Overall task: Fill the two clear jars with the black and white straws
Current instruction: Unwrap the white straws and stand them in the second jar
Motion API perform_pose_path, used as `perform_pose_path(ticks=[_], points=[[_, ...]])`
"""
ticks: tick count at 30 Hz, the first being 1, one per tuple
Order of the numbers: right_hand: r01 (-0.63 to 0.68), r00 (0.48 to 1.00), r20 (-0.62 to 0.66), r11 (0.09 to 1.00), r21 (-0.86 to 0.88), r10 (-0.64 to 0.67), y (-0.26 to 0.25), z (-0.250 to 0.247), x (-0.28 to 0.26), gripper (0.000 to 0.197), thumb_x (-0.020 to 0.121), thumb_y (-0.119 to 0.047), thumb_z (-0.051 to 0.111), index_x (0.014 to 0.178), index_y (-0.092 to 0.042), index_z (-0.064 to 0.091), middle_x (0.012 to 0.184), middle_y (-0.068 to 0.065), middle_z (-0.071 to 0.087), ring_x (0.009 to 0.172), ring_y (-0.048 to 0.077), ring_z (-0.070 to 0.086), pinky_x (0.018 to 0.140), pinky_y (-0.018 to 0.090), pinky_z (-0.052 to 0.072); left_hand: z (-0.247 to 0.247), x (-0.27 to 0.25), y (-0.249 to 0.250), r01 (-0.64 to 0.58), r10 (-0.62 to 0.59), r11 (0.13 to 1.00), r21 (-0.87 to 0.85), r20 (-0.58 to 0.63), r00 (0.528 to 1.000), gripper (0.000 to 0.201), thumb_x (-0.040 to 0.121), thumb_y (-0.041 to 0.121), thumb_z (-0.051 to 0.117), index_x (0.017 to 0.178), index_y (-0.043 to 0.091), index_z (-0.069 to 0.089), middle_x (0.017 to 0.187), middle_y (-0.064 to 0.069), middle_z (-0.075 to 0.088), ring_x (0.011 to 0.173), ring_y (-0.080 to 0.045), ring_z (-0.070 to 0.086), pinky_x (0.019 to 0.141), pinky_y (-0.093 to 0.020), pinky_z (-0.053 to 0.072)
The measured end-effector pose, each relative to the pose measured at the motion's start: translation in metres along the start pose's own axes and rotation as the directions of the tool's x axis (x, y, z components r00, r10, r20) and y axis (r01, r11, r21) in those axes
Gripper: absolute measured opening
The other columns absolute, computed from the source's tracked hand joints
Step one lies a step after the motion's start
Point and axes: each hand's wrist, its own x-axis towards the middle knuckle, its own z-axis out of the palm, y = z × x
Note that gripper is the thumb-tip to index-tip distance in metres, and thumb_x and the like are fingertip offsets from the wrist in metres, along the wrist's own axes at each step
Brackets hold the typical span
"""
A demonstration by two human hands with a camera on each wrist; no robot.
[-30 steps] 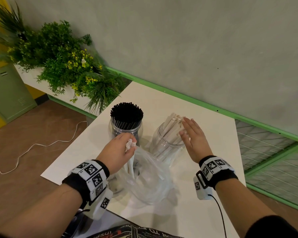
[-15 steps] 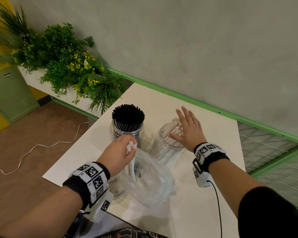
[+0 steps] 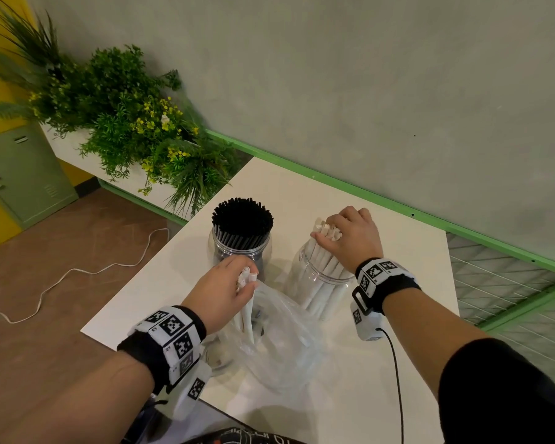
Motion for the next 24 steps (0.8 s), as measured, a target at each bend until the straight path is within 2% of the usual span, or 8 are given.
perform_pose_path(ticks=[3,6,9,10,13,15,20,24], points=[[-0.064,0.995,0.074,0.994,-0.093,0.071,0.002,0.0,-0.002,0.052,0.072,-0.059,0.069,0.107,-0.021,0.067,0.109,0.003,0.056,0.104,0.029,0.047,0.083,0.043,0.042,-0.001,-0.001,0.0,-0.001,0.001,1.0,0.002,0.002,1.0,0.008,0.092,0.024,0.055,0.099,0.024,0.052,0.095,0.017,0.048,0.081,0.0,0.05,0.065,-0.013,0.034],[-0.14,0.964,0.219,0.988,-0.071,0.153,0.0,-0.005,0.004,0.064,0.076,-0.063,0.063,0.127,-0.025,0.054,0.127,0.002,0.049,0.116,0.027,0.044,0.089,0.043,0.045,-0.001,-0.001,-0.001,-0.004,0.004,1.0,0.0,0.002,1.0,0.008,0.092,0.024,0.055,0.098,0.027,0.05,0.094,0.019,0.047,0.08,0.0,0.049,0.065,-0.012,0.033],[-0.201,0.905,0.364,0.975,-0.093,0.221,-0.002,-0.004,0.01,0.061,0.081,-0.064,0.057,0.127,-0.024,0.052,0.121,-0.001,0.055,0.113,0.025,0.047,0.089,0.038,0.046,-0.001,-0.001,0.0,-0.007,0.007,1.0,-0.003,0.005,1.0,0.008,0.092,0.023,0.055,0.099,0.025,0.052,0.096,0.015,0.049,0.084,-0.003,0.05,0.069,-0.021,0.037],[-0.197,0.923,0.327,0.979,-0.053,0.204,-0.002,-0.003,0.009,0.056,0.082,-0.06,0.06,0.121,-0.02,0.057,0.115,0.0,0.058,0.109,0.025,0.048,0.089,0.037,0.046,-0.001,-0.001,0.0,-0.009,0.009,1.0,-0.004,0.007,1.0,0.008,0.092,0.023,0.054,0.1,0.024,0.052,0.096,0.015,0.049,0.084,-0.003,0.05,0.07,-0.022,0.037],[-0.119,0.992,0.041,0.986,0.116,0.115,-0.002,0.005,0.004,0.033,0.082,-0.038,0.07,0.1,-0.01,0.066,0.095,0.006,0.06,0.093,0.029,0.05,0.085,0.041,0.046,-0.001,-0.002,-0.001,-0.021,0.021,1.0,-0.008,0.005,1.0,0.007,0.092,0.023,0.054,0.099,0.024,0.052,0.095,0.015,0.049,0.083,-0.002,0.05,0.068,-0.02,0.037],[-0.115,0.993,-0.004,0.989,0.098,0.116,-0.003,0.005,0.004,0.029,0.085,-0.033,0.068,0.102,-0.011,0.066,0.098,0.007,0.058,0.095,0.031,0.049,0.083,0.043,0.045,-0.001,-0.003,-0.002,-0.031,0.031,0.999,-0.011,-0.004,1.0,0.006,0.093,0.022,0.054,0.098,0.024,0.052,0.094,0.015,0.049,0.083,-0.003,0.05,0.068,-0.018,0.036],[-0.166,0.963,0.216,0.986,-0.003,0.163,-0.004,-0.001,0.016,0.033,0.098,-0.029,0.047,0.129,-0.021,0.053,0.126,0.007,0.05,0.113,0.029,0.043,0.088,0.041,0.042,-0.002,-0.003,-0.001,-0.026,0.026,1.0,-0.014,0.0,1.0,0.007,0.092,0.022,0.054,0.099,0.024,0.052,0.094,0.014,0.049,0.083,-0.004,0.05,0.07,-0.023,0.038],[-0.155,0.917,0.372,0.988,0.006,0.142,0.002,0.002,0.019,0.032,0.102,-0.023,0.036,0.124,-0.02,0.059,0.122,0.006,0.057,0.111,0.032,0.049,0.088,0.038,0.045,-0.002,-0.002,-0.002,-0.03,0.03,0.999,-0.011,0.005,1.0,0.009,0.092,0.022,0.055,0.099,0.025,0.051,0.094,0.017,0.047,0.084,-0.001,0.048,0.069,-0.017,0.036]])
